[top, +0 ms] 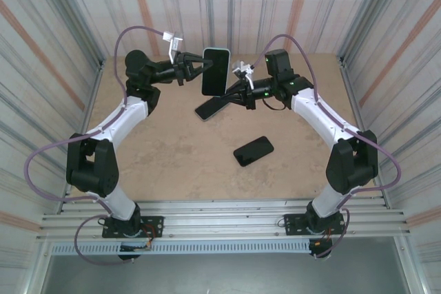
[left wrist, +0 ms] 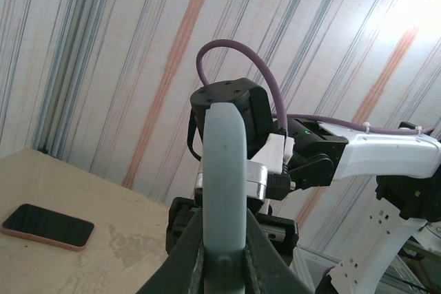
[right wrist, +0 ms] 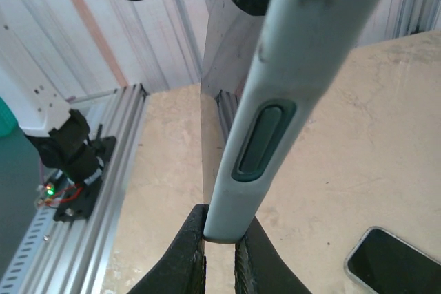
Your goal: Take the phone out of the phone case
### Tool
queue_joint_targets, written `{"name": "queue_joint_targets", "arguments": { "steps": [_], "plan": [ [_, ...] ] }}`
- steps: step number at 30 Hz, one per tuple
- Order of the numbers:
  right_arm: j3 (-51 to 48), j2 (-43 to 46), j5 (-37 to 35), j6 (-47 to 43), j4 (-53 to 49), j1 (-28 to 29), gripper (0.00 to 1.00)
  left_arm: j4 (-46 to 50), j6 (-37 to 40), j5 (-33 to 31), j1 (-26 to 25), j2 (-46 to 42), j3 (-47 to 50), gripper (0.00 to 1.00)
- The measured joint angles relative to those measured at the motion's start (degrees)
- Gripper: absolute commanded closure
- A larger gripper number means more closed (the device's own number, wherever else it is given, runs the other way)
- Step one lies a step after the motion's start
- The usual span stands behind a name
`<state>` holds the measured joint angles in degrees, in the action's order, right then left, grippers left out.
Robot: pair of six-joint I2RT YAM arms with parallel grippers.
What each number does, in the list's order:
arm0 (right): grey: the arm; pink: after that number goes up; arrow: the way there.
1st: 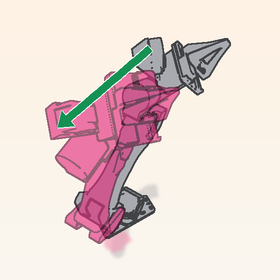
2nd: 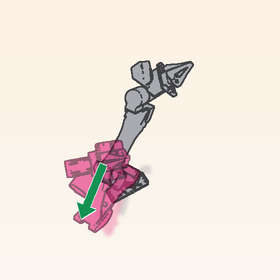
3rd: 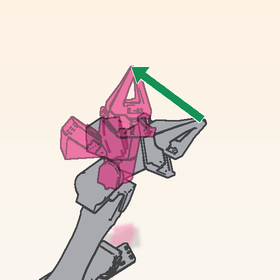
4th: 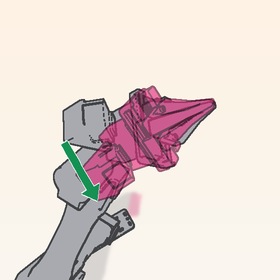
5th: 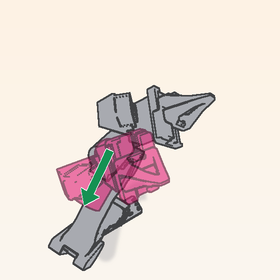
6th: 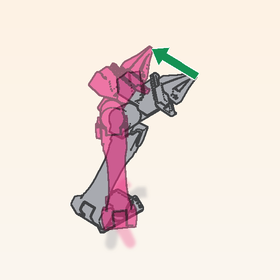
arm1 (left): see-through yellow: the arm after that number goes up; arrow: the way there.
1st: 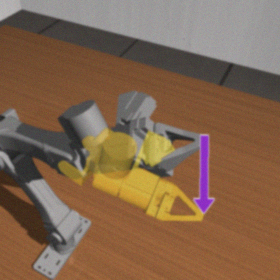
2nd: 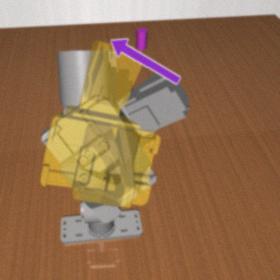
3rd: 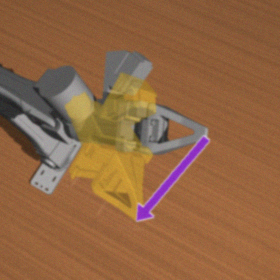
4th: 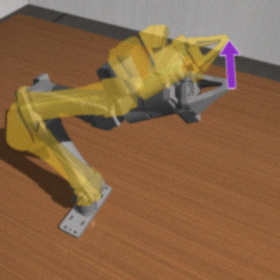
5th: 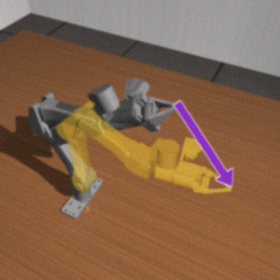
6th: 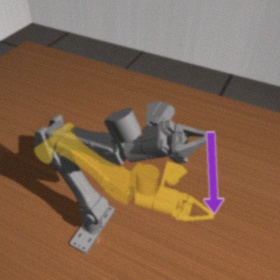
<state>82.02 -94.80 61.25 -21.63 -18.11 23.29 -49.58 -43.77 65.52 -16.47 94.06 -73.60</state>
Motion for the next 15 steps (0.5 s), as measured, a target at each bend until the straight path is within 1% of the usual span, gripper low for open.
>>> {"name": "queue_joint_targets", "arguments": {
  "steps": [5,15],
  "plan": [
    [0.00,1.40,-5.09,-2.01,-0.39,1.14,0.99,-0.55,-0.15,0.11,0.13,-0.02,0.00,1.00],
    [-0.76,4.00,-10.91,-3.78,0.07,1.99,0.99,-3.28,-2.29,0.04,0.33,-0.35,-0.02,1.00]
  ]
}}
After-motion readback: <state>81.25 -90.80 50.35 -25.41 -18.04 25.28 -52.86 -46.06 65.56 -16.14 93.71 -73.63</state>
